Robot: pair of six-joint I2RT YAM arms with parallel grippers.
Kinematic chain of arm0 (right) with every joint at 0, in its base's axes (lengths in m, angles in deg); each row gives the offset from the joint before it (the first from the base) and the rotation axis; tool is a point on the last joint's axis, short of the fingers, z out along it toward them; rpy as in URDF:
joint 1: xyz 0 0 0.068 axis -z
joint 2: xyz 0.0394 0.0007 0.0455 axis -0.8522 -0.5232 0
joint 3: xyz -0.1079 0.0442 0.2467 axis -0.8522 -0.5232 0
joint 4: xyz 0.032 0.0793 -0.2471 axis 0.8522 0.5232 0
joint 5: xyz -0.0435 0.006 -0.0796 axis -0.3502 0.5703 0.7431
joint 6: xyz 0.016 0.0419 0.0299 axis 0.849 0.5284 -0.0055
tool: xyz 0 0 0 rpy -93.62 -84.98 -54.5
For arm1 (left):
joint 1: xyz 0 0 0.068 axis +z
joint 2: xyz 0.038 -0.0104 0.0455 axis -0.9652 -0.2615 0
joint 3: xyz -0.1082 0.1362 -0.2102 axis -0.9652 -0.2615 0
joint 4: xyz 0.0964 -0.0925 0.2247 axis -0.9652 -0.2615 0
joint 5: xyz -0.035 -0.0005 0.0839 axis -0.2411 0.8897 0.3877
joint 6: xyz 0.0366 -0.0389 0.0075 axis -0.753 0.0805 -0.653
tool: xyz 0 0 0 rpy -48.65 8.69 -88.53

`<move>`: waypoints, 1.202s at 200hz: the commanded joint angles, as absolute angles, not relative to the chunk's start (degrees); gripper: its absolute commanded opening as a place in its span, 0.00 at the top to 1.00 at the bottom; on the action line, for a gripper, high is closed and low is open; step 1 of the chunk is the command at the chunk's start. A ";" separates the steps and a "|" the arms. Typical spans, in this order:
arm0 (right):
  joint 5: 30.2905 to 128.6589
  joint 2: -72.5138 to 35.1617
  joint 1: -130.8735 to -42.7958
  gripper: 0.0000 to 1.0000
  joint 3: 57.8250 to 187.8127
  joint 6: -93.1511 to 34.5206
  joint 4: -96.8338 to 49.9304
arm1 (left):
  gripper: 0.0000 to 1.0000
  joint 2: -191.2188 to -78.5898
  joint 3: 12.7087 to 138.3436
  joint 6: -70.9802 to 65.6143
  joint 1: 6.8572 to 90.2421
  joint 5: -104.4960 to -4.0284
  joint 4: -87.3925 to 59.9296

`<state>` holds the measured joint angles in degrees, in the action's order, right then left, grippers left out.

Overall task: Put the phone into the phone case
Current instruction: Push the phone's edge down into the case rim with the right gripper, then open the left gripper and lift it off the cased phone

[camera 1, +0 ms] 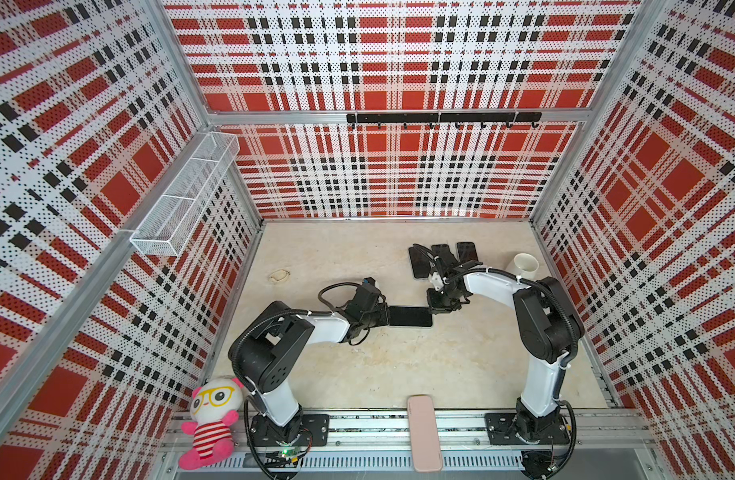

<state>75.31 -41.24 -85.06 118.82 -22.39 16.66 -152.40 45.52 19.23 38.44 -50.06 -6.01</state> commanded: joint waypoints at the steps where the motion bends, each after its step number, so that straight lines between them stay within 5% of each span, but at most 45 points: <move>1: 73.71 -45.82 -87.17 0.86 117.04 -23.05 12.91 | 0.90 -157.55 45.22 18.33 36.27 -55.17 -11.71; 66: 78.60 -42.13 -86.86 0.83 119.89 -24.90 16.81 | 0.91 -156.75 45.87 17.92 36.34 -54.21 -13.13; 119: 79.14 -40.66 -85.35 0.71 123.04 -27.35 20.30 | 0.89 -155.59 45.46 17.45 36.86 -53.69 -13.95; 214: 77.93 -39.84 -84.63 0.77 122.50 -27.85 19.10 | 0.89 -154.46 46.01 17.49 37.12 -52.19 -14.10; 240: 78.01 -36.62 -82.59 0.78 121.26 -27.64 17.02 | 0.81 -150.32 47.69 15.60 37.22 -47.90 -17.00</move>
